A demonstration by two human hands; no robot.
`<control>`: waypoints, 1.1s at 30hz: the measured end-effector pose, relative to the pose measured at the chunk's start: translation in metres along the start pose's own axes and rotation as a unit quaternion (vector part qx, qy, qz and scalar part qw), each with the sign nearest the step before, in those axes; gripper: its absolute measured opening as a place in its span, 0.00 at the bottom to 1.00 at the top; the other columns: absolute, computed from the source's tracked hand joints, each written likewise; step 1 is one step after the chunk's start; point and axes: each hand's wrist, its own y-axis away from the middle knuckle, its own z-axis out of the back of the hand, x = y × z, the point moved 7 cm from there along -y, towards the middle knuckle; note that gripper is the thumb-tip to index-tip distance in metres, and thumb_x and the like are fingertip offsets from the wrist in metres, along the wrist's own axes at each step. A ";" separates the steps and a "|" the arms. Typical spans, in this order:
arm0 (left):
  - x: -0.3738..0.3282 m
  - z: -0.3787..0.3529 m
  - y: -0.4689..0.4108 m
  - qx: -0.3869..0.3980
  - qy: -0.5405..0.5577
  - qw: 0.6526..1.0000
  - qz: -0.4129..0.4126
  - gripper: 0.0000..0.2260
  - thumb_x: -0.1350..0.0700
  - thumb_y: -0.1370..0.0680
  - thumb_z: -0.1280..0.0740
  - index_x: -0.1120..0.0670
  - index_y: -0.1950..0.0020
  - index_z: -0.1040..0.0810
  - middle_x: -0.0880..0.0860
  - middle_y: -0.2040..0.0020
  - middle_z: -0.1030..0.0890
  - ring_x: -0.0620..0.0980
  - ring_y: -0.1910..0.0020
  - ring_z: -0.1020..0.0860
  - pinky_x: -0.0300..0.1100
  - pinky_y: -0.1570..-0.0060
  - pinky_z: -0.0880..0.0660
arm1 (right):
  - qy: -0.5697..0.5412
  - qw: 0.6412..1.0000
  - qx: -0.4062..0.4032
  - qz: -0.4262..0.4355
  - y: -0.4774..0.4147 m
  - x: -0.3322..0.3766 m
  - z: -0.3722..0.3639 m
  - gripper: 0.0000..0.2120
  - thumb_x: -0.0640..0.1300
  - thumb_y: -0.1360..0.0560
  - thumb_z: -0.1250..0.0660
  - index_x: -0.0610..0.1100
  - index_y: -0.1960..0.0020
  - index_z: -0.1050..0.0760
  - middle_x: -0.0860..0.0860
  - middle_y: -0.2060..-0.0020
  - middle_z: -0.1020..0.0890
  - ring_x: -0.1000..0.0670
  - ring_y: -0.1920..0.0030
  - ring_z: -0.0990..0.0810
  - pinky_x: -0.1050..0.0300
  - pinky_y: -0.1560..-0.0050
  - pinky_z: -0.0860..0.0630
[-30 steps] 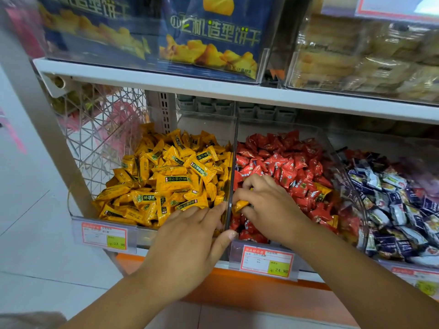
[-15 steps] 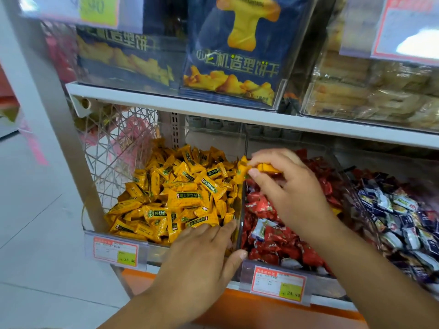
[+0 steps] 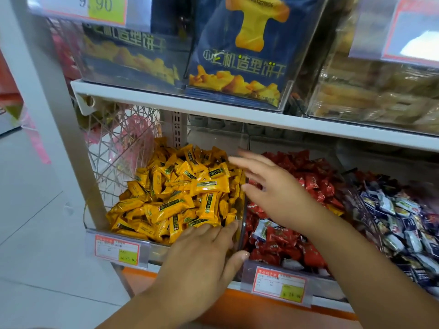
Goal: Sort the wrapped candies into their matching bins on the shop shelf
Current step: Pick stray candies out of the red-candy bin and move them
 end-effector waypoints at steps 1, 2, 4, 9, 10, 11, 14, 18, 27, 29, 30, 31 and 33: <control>0.000 0.000 0.000 0.002 -0.002 1.000 0.001 0.29 0.39 0.18 0.57 0.52 0.37 0.21 0.39 0.60 0.20 0.43 0.60 0.21 0.40 0.62 0.24 | 0.003 1.000 -0.007 -0.007 0.004 -0.001 0.008 0.24 0.36 0.21 0.39 0.60 0.31 0.30 0.62 0.32 0.35 0.66 0.33 0.35 0.70 0.32 0.39; 0.001 0.000 0.000 0.002 -0.004 1.000 0.001 0.29 0.39 0.18 0.57 0.51 0.37 0.21 0.39 0.60 0.21 0.42 0.60 0.22 0.39 0.62 0.25 | 0.015 1.000 -0.021 -0.016 0.009 -0.005 0.018 0.23 0.36 0.20 0.40 0.60 0.34 0.28 0.63 0.35 0.32 0.69 0.39 0.30 0.72 0.37 0.35; 0.001 0.000 0.001 0.003 -0.004 1.000 0.000 0.29 0.39 0.18 0.57 0.51 0.37 0.21 0.38 0.60 0.21 0.42 0.61 0.22 0.39 0.63 0.25 | 0.059 0.997 -0.018 -0.056 0.022 -0.016 0.037 0.18 0.37 0.20 0.40 0.59 0.45 0.22 0.65 0.46 0.23 0.67 0.61 0.23 0.74 0.60 0.28; -0.002 0.004 -0.001 -0.013 -0.014 1.000 -0.004 0.28 0.40 0.18 0.56 0.52 0.38 0.21 0.38 0.62 0.21 0.42 0.62 0.22 0.39 0.64 0.25 | 0.188 0.969 0.131 -0.088 0.046 -0.033 0.016 0.10 0.47 0.23 0.33 0.60 0.44 0.21 0.67 0.50 0.21 0.67 0.48 0.26 0.75 0.51 0.33; -0.003 0.005 -0.001 -0.014 -0.017 1.000 -0.004 0.28 0.40 0.18 0.56 0.52 0.38 0.21 0.38 0.62 0.22 0.42 0.62 0.22 0.38 0.64 0.25 | 0.234 0.956 0.161 -0.076 0.048 -0.038 0.000 0.15 0.51 0.23 0.33 0.59 0.36 0.25 0.65 0.42 0.25 0.64 0.40 0.31 0.69 0.43 0.35; -0.003 0.005 -0.001 -0.015 -0.019 1.000 -0.005 0.28 0.40 0.18 0.56 0.52 0.38 0.21 0.38 0.62 0.22 0.42 0.62 0.22 0.38 0.64 0.26 | 0.280 0.940 0.183 -0.068 0.049 -0.045 -0.016 0.21 0.54 0.23 0.35 0.57 0.31 0.30 0.62 0.35 0.29 0.57 0.35 0.35 0.61 0.37 0.37; -0.004 0.006 -0.001 -0.015 -0.020 1.000 -0.009 0.28 0.40 0.18 0.56 0.52 0.38 0.21 0.39 0.61 0.22 0.43 0.62 0.23 0.38 0.65 0.27 | 0.340 0.932 0.119 -0.046 0.042 -0.051 -0.032 0.19 0.53 0.22 0.37 0.55 0.32 0.29 0.56 0.37 0.29 0.52 0.40 0.35 0.55 0.42 0.34; -0.004 0.007 -0.001 -0.018 -0.021 1.000 -0.014 0.28 0.40 0.18 0.56 0.52 0.38 0.22 0.39 0.61 0.21 0.43 0.62 0.22 0.38 0.65 0.27 | 0.249 0.963 0.076 -0.064 0.039 -0.058 -0.018 0.09 0.45 0.22 0.35 0.51 0.44 0.20 0.56 0.46 0.22 0.54 0.46 0.27 0.58 0.42 0.30; -0.003 0.006 -0.002 -0.010 -0.004 1.000 -0.009 0.27 0.39 0.18 0.55 0.52 0.38 0.22 0.39 0.62 0.23 0.43 0.64 0.24 0.36 0.64 0.34 | -0.038 0.989 -0.032 -0.141 0.061 -0.060 0.032 0.12 0.38 0.25 0.30 0.55 0.49 0.19 0.67 0.55 0.19 0.69 0.55 0.22 0.75 0.55 0.31; -0.003 0.006 -0.002 -0.008 0.004 1.000 -0.008 0.27 0.39 0.18 0.55 0.52 0.39 0.22 0.38 0.62 0.24 0.43 0.64 0.24 0.36 0.64 0.34 | -0.048 0.989 -0.058 -0.127 0.067 -0.056 0.039 0.16 0.37 0.25 0.30 0.57 0.46 0.21 0.63 0.50 0.18 0.68 0.48 0.22 0.72 0.51 0.28; -0.004 0.006 -0.003 -0.005 0.007 1.000 -0.007 0.27 0.39 0.18 0.54 0.52 0.39 0.22 0.38 0.62 0.24 0.43 0.64 0.24 0.36 0.65 0.34 | -0.038 0.990 -0.071 -0.120 0.071 -0.053 0.044 0.17 0.37 0.25 0.31 0.57 0.45 0.22 0.63 0.48 0.19 0.68 0.50 0.22 0.71 0.52 0.28; -0.004 0.005 -0.003 -0.002 0.010 1.000 -0.006 0.27 0.39 0.18 0.54 0.52 0.39 0.22 0.38 0.63 0.25 0.43 0.64 0.24 0.36 0.64 0.34 | -0.016 0.990 -0.088 -0.112 0.075 -0.049 0.052 0.17 0.37 0.24 0.32 0.58 0.44 0.23 0.65 0.48 0.20 0.70 0.52 0.23 0.73 0.54 0.29; -0.004 0.005 -0.003 0.000 0.014 1.000 -0.001 0.25 0.39 0.19 0.52 0.52 0.40 0.22 0.36 0.63 0.28 0.43 0.65 0.24 0.36 0.64 0.34 | 0.060 0.983 -0.150 -0.084 0.086 -0.042 0.076 0.16 0.39 0.23 0.32 0.58 0.42 0.23 0.68 0.47 0.23 0.72 0.52 0.25 0.78 0.54 0.32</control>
